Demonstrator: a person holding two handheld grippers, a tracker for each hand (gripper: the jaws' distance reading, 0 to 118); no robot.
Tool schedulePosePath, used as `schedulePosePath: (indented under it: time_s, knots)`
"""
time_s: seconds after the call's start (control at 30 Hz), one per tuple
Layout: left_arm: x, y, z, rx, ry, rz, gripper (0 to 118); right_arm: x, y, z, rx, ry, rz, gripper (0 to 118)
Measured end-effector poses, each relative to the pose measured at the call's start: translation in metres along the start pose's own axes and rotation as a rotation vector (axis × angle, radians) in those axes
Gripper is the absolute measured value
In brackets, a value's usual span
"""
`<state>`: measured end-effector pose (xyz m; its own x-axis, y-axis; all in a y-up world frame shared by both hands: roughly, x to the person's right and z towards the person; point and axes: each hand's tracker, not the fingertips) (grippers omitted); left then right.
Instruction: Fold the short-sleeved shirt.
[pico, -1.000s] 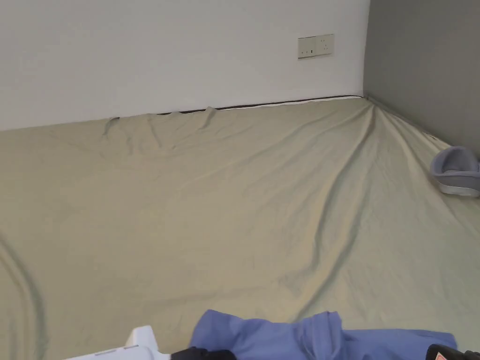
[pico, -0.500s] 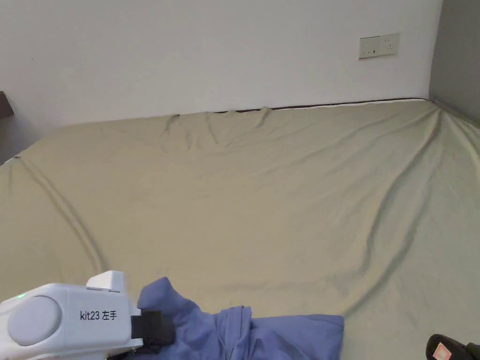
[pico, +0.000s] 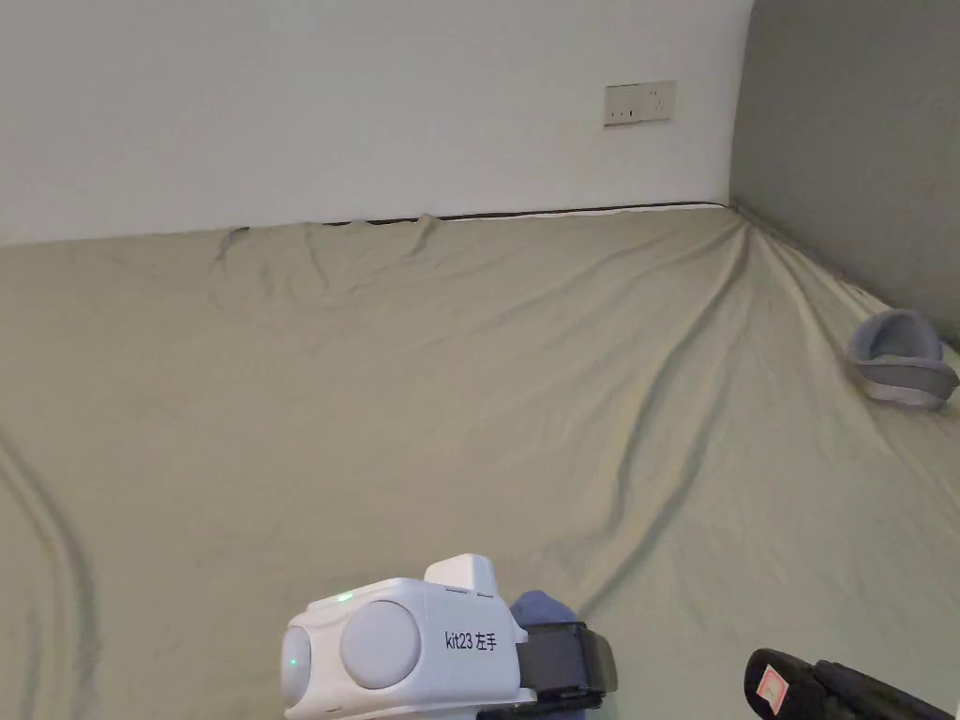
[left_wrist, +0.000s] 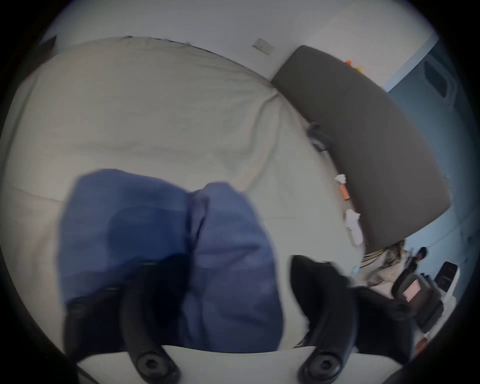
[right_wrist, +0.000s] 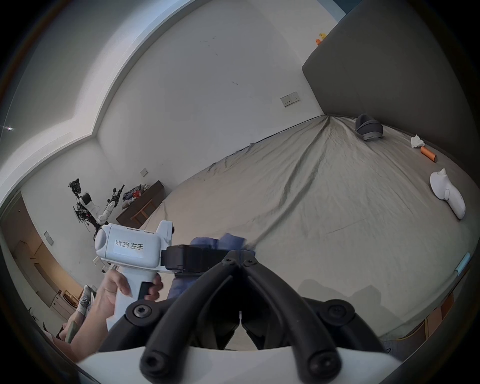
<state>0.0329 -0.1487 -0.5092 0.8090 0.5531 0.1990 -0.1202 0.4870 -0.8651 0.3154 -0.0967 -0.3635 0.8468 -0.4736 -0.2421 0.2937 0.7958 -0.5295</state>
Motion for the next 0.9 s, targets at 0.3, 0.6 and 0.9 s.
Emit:
schedulePosePath:
  time_s: [0.3, 0.6, 0.9]
  knots:
    - [0.013, 0.014, 0.072, 0.151, -0.062, -0.028, 106, -0.002, 0.002, 0.001, 0.001, -0.009, 0.028, 0]
    - [0.032, -0.009, 0.052, 0.240, 0.249, -0.406, 0, -0.008, -0.001, -0.007, 0.001, 0.022, 0.030, 0]
    - [0.009, -0.034, -0.031, 0.092, 0.126, -0.332, 0, -0.007, -0.005, -0.007, -0.052, 0.007, 0.053, 0]
